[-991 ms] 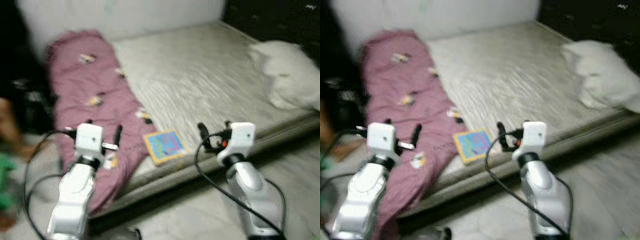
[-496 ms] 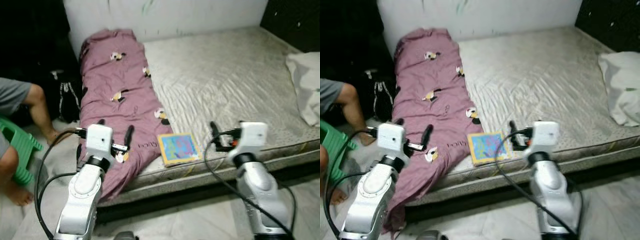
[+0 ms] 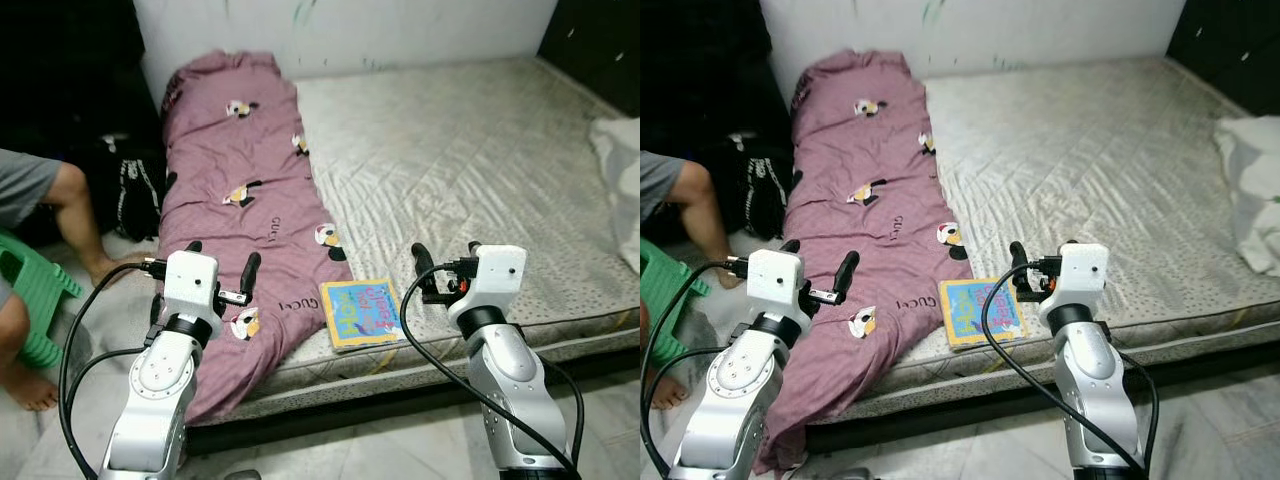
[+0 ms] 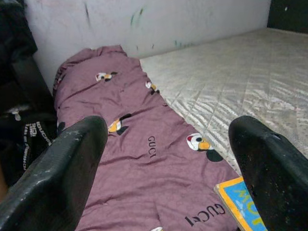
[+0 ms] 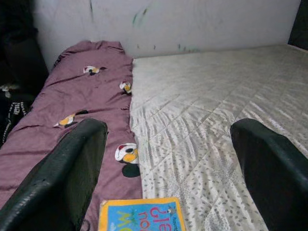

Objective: Clean up the room

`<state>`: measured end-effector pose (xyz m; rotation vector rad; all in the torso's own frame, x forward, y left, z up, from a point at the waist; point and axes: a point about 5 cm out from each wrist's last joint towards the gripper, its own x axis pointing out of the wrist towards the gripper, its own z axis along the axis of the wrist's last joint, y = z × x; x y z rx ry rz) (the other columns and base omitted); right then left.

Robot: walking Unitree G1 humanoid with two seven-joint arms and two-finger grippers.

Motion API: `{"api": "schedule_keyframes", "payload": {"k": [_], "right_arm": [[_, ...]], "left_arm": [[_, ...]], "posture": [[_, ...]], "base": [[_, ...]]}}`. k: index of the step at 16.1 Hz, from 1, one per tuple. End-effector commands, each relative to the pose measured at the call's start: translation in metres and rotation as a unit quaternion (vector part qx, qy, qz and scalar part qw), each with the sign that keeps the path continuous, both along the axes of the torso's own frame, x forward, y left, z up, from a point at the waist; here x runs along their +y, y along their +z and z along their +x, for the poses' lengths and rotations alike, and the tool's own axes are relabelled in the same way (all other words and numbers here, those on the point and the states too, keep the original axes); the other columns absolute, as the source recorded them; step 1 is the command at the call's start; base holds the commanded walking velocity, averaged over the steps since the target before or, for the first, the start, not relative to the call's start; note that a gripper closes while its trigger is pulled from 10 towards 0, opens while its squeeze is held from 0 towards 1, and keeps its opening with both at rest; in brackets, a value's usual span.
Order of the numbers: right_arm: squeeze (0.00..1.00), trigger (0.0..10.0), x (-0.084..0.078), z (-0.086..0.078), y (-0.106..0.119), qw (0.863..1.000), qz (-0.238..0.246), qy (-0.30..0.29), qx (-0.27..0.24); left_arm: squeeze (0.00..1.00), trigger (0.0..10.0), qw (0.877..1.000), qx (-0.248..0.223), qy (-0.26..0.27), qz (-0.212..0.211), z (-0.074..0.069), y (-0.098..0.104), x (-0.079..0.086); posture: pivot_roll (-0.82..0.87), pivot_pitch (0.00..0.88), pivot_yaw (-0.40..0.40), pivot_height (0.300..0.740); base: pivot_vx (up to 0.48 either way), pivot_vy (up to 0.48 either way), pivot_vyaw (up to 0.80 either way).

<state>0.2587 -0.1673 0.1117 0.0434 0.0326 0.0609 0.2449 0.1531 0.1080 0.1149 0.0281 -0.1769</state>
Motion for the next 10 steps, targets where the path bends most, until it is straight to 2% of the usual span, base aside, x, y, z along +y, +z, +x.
{"api": "schedule_keyframes", "payload": {"k": [1,7,8,10], "right_arm": [[0.00,10.0,-0.0030,-0.0010,-0.0002,1.000,-0.006,-0.003,-0.004],[0.00,10.0,-0.0047,-0.0016,-0.0017,1.000,-0.007,-0.005,-0.001],[0.00,10.0,-0.0042,-0.0015,-0.0018,1.000,-0.020,-0.002,-0.001],[0.00,10.0,-0.0026,-0.0024,-0.0021,1.000,-0.020,0.003,-0.002]], "left_arm": [[0.00,10.0,1.000,-0.007,-0.006,0.000,0.0018,0.0040,-0.0014],[0.00,10.0,1.000,-0.006,0.022,0.013,0.0049,0.0035,0.0016],[0.00,10.0,1.000,-0.009,0.020,0.015,0.0052,0.0042,0.0012],[0.00,10.0,1.000,-0.014,0.007,0.021,0.0048,0.0054,-0.0028]], "posture": [[-0.03,0.000,0.018,0.740],[-0.03,0.000,0.019,0.740],[-0.03,0.000,0.020,0.740],[-0.03,0.000,0.020,0.740]], "base": [[0.277,0.000,0.00],[0.000,0.000,0.00],[0.000,0.000,0.00],[0.000,0.000,0.63]]}}
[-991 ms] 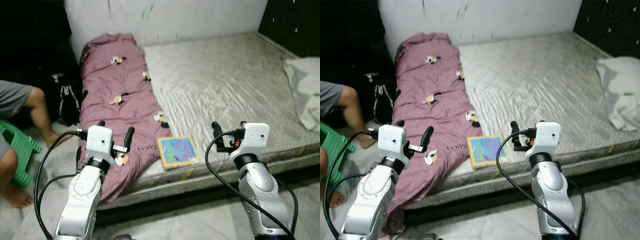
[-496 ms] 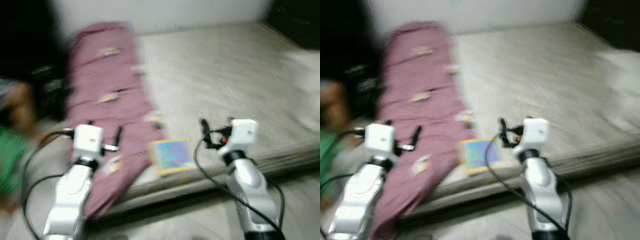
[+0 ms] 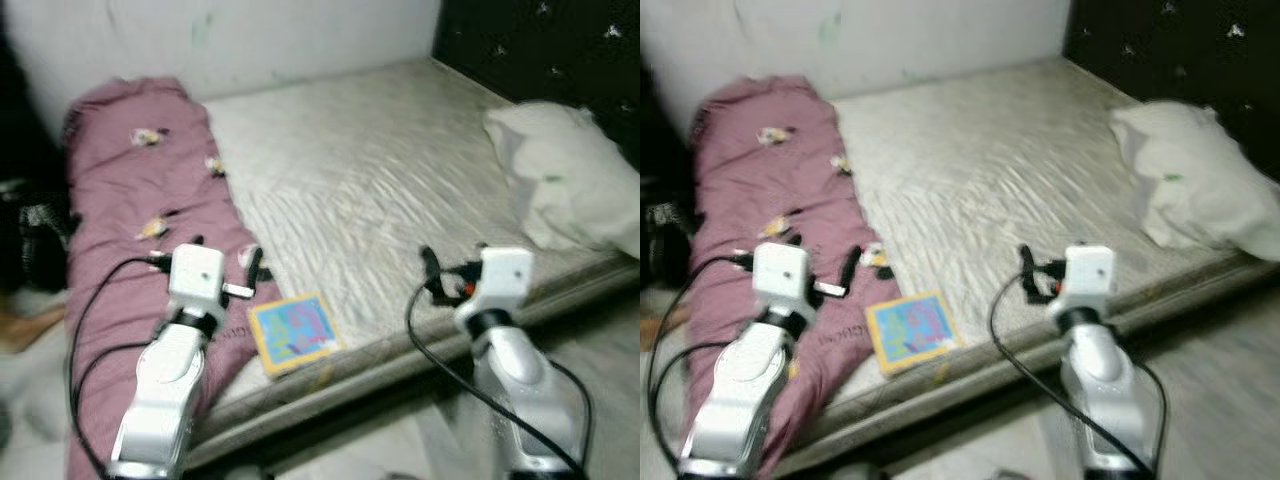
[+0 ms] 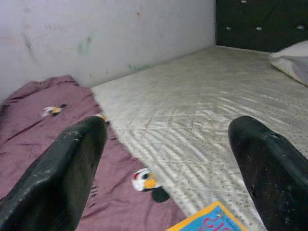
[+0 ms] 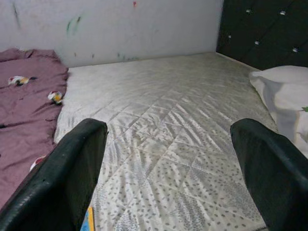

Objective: Clean up the room

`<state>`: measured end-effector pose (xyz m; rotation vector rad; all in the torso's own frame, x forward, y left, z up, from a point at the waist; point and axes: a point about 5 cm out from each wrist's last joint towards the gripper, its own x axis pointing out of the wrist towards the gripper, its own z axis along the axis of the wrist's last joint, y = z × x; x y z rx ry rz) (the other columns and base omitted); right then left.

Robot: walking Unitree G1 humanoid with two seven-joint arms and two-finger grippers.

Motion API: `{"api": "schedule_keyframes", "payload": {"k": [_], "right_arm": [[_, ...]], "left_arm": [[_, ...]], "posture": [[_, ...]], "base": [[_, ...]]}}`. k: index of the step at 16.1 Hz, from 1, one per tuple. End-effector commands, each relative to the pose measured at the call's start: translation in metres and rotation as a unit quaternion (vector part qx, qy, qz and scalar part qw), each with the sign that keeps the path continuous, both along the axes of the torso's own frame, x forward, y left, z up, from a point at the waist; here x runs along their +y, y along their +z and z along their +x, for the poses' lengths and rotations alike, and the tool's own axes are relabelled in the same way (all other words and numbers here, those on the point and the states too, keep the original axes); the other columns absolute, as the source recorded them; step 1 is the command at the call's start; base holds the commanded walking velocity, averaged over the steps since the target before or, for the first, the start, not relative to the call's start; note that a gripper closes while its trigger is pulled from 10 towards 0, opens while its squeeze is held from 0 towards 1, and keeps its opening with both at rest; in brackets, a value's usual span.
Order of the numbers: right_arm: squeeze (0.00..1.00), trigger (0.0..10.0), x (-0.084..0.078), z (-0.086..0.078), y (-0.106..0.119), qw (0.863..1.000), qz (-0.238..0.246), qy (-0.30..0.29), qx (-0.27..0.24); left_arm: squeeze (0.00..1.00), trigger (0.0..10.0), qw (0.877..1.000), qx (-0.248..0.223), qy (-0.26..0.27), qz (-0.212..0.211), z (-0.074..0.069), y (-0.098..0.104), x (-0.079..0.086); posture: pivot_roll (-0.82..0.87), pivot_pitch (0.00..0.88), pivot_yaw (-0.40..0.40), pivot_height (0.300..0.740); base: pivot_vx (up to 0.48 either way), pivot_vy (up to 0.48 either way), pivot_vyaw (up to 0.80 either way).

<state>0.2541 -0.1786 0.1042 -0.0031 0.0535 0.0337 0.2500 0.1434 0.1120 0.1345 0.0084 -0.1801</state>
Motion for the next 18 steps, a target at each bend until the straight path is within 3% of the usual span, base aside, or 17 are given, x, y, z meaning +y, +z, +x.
{"api": "schedule_keyframes", "payload": {"k": [1,9,15,18], "right_arm": [[0.00,10.0,0.009,0.002,0.005,1.000,0.002,0.017,-0.011],[0.00,10.0,0.009,0.003,0.002,1.000,0.001,0.022,-0.004],[0.00,10.0,0.014,0.007,0.000,0.999,-0.012,0.037,-0.002],[0.00,10.0,0.019,0.007,-0.002,0.999,-0.019,0.043,-0.003]], "left_arm": [[0.00,10.0,1.000,-0.004,0.009,0.012,0.000,0.001,0.007],[0.00,10.0,1.000,-0.004,0.008,0.008,0.000,0.001,0.006],[0.00,10.0,1.000,-0.013,0.013,0.002,0.005,0.004,0.008],[0.00,10.0,1.000,-0.013,0.004,0.003,0.005,0.004,0.005]], "posture": [[-0.03,0.000,0.021,0.740],[-0.03,0.000,0.010,0.740],[-0.03,0.000,0.015,0.740],[-0.03,0.000,0.025,0.740]], "base": [[0.000,0.000,0.80],[0.000,-0.321,0.09],[0.000,0.000,0.00],[0.000,0.000,0.80]]}}
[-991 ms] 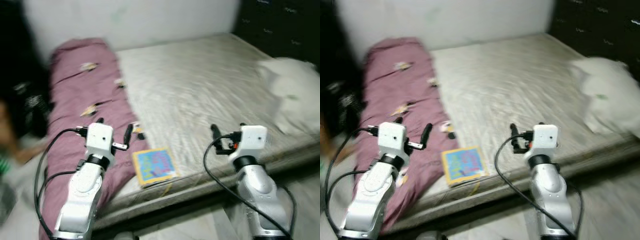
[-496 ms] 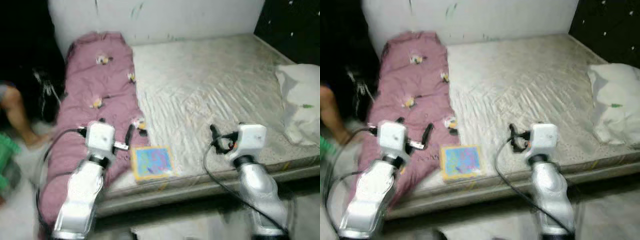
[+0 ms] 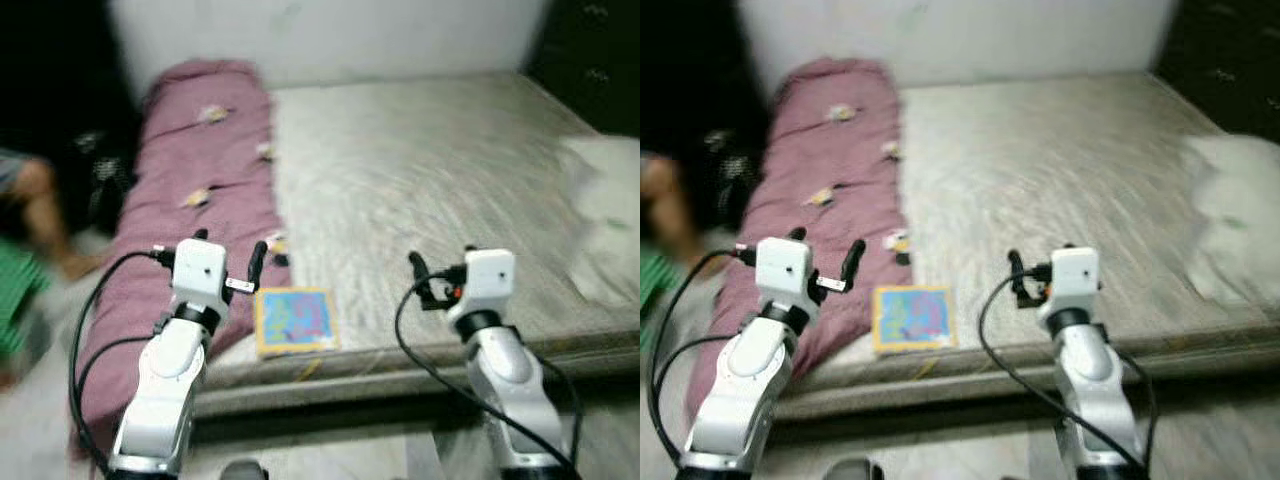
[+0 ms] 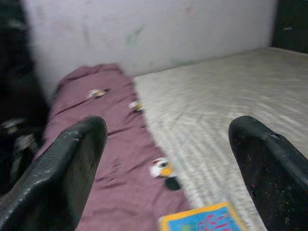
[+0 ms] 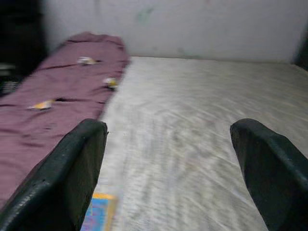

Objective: Clean up the room

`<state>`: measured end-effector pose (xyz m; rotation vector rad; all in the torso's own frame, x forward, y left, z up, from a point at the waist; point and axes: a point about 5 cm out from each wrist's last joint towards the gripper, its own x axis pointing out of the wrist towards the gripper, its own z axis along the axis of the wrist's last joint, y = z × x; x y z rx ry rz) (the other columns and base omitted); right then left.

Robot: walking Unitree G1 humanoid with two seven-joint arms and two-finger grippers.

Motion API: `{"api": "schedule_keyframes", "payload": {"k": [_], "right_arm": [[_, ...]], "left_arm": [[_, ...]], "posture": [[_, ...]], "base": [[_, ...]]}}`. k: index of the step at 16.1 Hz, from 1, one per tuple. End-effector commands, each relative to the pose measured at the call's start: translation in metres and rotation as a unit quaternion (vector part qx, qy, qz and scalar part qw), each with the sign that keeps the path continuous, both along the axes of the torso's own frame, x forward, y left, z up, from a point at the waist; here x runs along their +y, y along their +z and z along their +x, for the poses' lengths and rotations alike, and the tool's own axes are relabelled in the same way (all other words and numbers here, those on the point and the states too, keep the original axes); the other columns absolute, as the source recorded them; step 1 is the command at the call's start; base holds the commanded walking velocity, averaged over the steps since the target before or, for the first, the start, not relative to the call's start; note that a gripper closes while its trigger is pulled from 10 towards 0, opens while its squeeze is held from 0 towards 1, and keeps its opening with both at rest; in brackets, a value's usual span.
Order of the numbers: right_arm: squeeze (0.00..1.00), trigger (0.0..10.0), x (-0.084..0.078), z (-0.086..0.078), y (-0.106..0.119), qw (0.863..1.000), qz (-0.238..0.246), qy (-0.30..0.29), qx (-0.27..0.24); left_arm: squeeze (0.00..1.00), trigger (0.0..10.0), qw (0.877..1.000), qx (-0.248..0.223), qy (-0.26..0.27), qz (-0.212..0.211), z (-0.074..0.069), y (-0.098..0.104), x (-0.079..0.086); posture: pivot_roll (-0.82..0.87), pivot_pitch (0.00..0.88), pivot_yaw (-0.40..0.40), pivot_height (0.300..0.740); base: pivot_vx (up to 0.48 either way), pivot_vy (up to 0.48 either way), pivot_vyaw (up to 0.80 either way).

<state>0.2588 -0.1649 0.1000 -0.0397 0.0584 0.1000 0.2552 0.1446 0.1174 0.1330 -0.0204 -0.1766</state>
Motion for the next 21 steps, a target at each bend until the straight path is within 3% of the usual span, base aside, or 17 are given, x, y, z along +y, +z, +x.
{"api": "schedule_keyframes", "payload": {"k": [1,5,7,21], "right_arm": [[0.00,10.0,0.0055,0.0018,0.0013,1.000,0.000,0.009,-0.005],[0.00,10.0,0.0047,-0.0009,-0.0041,1.000,0.007,0.001,0.000],[0.00,10.0,0.0012,-0.0004,-0.0051,1.000,0.023,-0.013,-0.001],[0.00,10.0,-0.0010,0.0025,-0.0041,1.000,0.020,-0.014,-0.008]], "left_arm": [[0.00,10.0,1.000,0.003,0.002,0.006,-0.0007,-0.0019,0.0030],[0.00,10.0,1.000,0.012,0.008,0.004,-0.0025,-0.0068,0.0055],[0.00,10.0,1.000,0.013,0.003,-0.001,-0.0013,-0.0079,0.0047],[0.00,10.0,1.000,0.005,-0.003,-0.008,0.0044,-0.0074,-0.0005]], "posture": [[-0.03,0.000,0.027,0.740],[-0.03,0.000,0.038,0.740],[-0.04,0.000,0.035,0.740],[-0.05,0.000,0.029,0.740]], "base": [[0.000,0.000,0.80],[0.000,0.000,0.80],[0.000,0.000,0.00],[0.000,-0.370,0.00]]}}
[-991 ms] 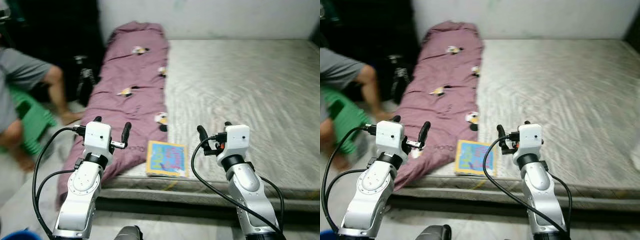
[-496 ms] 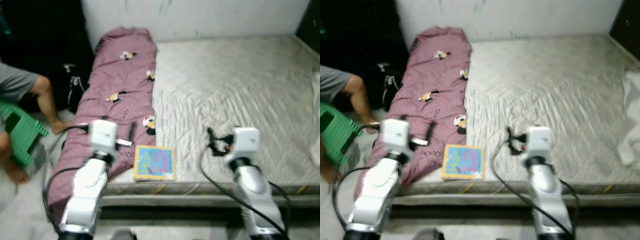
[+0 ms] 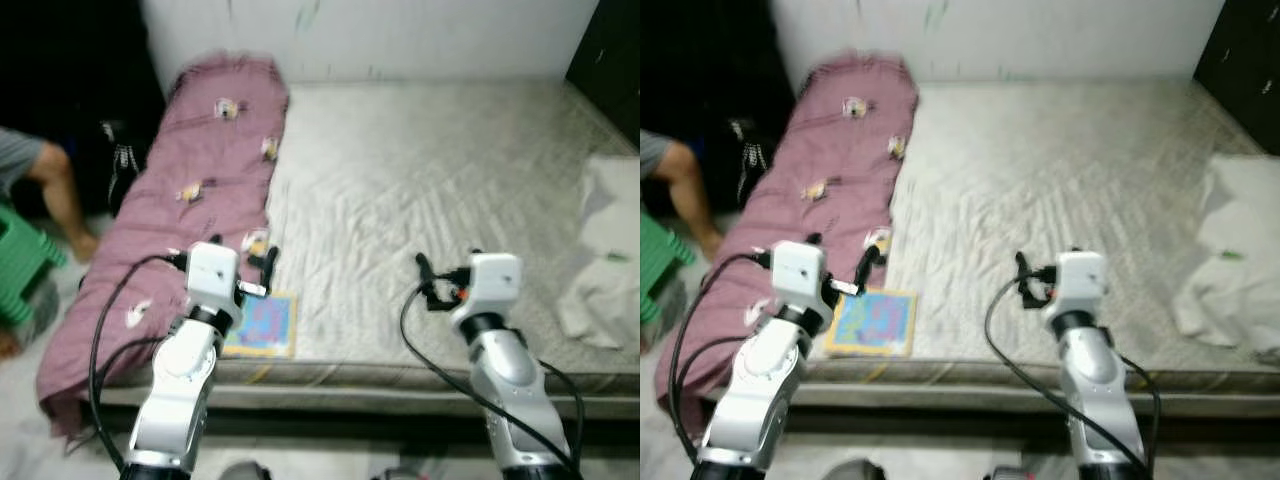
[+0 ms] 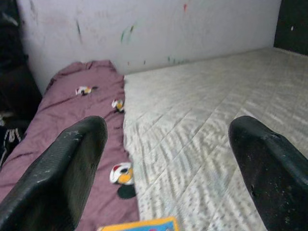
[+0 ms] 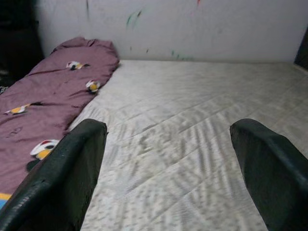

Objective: Clean up the room

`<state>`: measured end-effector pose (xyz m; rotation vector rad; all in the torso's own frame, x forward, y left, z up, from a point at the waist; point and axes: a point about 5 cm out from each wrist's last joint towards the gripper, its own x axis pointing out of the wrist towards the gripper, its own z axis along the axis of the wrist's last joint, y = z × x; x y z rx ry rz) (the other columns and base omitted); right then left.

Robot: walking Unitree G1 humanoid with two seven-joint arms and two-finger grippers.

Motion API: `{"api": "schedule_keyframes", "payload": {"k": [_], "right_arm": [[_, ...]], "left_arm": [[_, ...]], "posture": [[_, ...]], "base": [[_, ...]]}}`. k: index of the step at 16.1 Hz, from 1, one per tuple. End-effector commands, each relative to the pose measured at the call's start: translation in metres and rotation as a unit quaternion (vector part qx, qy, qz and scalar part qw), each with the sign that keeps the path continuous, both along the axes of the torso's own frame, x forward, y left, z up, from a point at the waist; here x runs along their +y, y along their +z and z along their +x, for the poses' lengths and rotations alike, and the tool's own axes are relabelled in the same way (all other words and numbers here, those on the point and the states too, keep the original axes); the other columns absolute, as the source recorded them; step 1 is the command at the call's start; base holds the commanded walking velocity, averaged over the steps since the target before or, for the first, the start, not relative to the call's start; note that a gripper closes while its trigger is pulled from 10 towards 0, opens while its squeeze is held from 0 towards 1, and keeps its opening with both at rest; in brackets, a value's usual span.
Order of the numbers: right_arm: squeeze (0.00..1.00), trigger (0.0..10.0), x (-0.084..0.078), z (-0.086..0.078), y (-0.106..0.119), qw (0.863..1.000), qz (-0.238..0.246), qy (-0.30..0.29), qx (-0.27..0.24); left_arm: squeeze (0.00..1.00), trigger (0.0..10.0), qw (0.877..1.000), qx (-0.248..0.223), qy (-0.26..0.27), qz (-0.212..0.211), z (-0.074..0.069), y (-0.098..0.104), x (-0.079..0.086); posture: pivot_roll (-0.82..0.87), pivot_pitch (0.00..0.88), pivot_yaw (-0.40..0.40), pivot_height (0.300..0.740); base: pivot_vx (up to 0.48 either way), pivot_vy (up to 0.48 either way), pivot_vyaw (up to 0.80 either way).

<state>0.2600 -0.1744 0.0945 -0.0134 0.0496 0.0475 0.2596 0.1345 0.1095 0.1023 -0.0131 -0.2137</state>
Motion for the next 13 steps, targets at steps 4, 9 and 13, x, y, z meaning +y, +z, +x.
{"api": "schedule_keyframes", "payload": {"k": [4,9,13], "right_arm": [[0.00,10.0,0.0091,0.0015,0.0009,1.000,0.006,0.015,-0.003],[0.00,10.0,0.0090,0.0017,0.0006,1.000,0.003,0.018,-0.003],[0.00,10.0,0.0084,0.0017,0.0003,1.000,0.001,0.020,-0.002]], "left_arm": [[0.00,10.0,1.000,-0.003,0.015,0.007,0.0001,0.0003,0.0097],[0.00,10.0,1.000,-0.002,0.014,0.010,-0.0019,-0.0009,0.0103],[0.00,10.0,1.000,-0.004,0.013,0.010,-0.0019,-0.0007,0.0092]], "posture": [[-0.05,0.000,0.026,0.740],[-0.04,0.000,0.021,0.740],[-0.05,0.000,0.017,0.740]], "base": [[0.000,-0.459,0.00],[0.000,-0.439,0.00],[0.000,-0.361,0.00]]}}
